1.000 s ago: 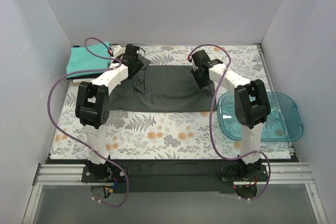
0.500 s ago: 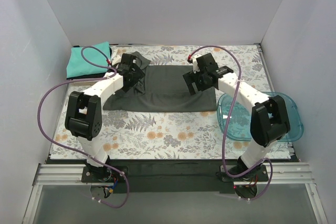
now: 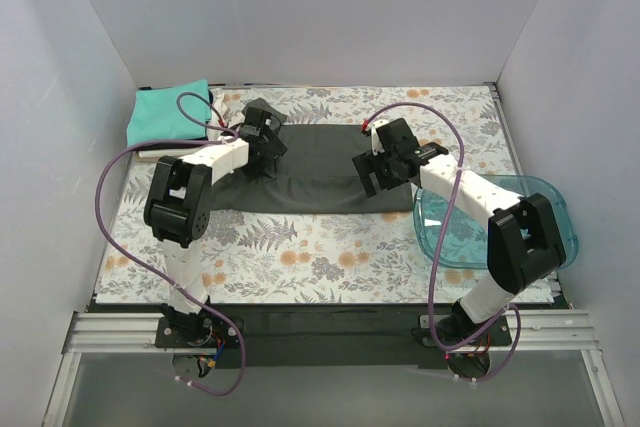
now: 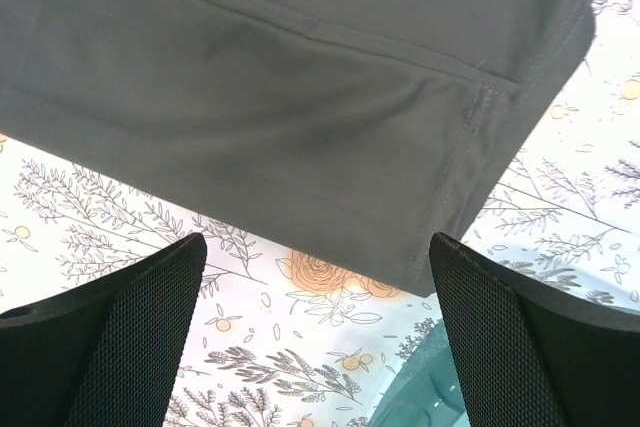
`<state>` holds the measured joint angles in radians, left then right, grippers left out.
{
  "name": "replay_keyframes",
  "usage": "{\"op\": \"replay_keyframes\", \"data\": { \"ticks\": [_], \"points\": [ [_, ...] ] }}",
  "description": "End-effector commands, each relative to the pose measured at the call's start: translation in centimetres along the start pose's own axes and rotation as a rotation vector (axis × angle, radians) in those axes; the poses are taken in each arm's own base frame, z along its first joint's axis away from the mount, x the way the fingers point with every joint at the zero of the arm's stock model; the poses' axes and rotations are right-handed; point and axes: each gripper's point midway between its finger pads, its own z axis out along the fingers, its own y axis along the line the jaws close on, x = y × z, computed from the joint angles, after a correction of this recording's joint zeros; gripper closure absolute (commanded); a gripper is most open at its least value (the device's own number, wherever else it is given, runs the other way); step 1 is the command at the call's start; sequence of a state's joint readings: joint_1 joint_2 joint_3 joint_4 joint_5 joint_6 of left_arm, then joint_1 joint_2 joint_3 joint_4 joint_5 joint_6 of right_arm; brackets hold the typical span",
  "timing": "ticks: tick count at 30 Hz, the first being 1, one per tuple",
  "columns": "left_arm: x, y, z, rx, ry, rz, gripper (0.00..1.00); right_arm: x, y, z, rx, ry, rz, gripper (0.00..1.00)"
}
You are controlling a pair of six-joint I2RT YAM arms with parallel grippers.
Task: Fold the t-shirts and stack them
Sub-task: Fold the tshirt
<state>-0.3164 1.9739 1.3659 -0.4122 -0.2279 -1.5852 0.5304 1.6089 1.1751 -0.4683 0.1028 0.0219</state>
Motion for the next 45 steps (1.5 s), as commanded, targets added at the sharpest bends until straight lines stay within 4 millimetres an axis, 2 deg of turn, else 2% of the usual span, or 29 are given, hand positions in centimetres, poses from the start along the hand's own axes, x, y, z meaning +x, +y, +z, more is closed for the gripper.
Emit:
{"op": "replay_keyframes", "data": {
  "ticks": [1, 7, 12, 17, 21, 25, 29, 30, 33, 34, 36, 37, 40, 42, 45],
  "points": [
    [-1.0, -2.3, -0.3, 0.054, -0.017, 0.002, 0.20, -1.8, -1.0, -1.3, 0.052, -0.081, 0.014, 0.02],
    [-1.8, -4.3, -0.8, 0.057, -0.096, 0.018, 0.21, -2.0, -1.2, -1.1, 0.066, -0.081, 0.012, 0.02],
    [-1.9, -5.4, 0.1, 0.069, -0.092, 0.031, 0.21, -1.7, -1.9, -0.7, 0.097, -0.066, 0.011, 0.02],
    [-0.6, -6.4, 1.6, 0.085, -0.051, 0.063, 0.21, -1.7, -2.3, -0.8, 0.115, -0.066, 0.007, 0.02],
    [0.5, -5.6, 2.4, 0.034, -0.033, 0.090, 0.21, -1.6, -2.4, -0.6, 0.115, -0.061, 0.007, 0.02],
    [-0.4, -5.1, 1.2, 0.001, -0.079, 0.101, 0.21, -1.7, -2.1, -0.4, 0.102, -0.059, 0.008, 0.02],
    [-2.7, -6.2, -2.8, 0.010, -0.188, 0.157, 0.20, -2.9, -1.4, -0.6, 0.066, -0.084, 0.020, 0.02],
    [-3.5, -6.6, -4.3, 0.026, -0.215, 0.167, 0.19, -3.3, -1.3, -0.6, 0.057, -0.097, 0.023, 0.02],
    [-4.5, -6.4, -7.2, 0.051, -0.251, 0.145, 0.17, -5.2, 0.2, -0.5, -0.026, -0.166, 0.060, 0.02],
    [-5.4, -4.4, -9.2, 0.037, -0.305, 0.119, 0.12, -5.4, 2.6, 0.5, -0.150, -0.169, 0.082, 0.02],
    [-5.1, -2.9, -9.1, 0.013, -0.284, 0.096, 0.12, -4.3, 2.8, 1.9, -0.152, -0.128, 0.098, 0.02],
    [-4.5, -1.2, -8.6, -0.025, -0.266, 0.077, 0.12, -3.8, 2.7, 2.3, -0.147, -0.118, 0.100, 0.02],
    [-3.9, 2.1, -7.7, -0.073, -0.230, 0.030, 0.11, -1.6, 2.7, 3.9, -0.138, -0.056, 0.118, 0.02],
    [-2.5, 4.8, -6.2, -0.110, -0.190, 0.009, 0.11, -0.5, 2.8, 4.9, -0.133, -0.032, 0.124, 0.02],
    [-1.6, 7.3, -4.6, -0.153, -0.155, -0.023, 0.11, 1.2, 3.1, 6.0, -0.133, 0.010, 0.128, 0.02]
  ]
}}
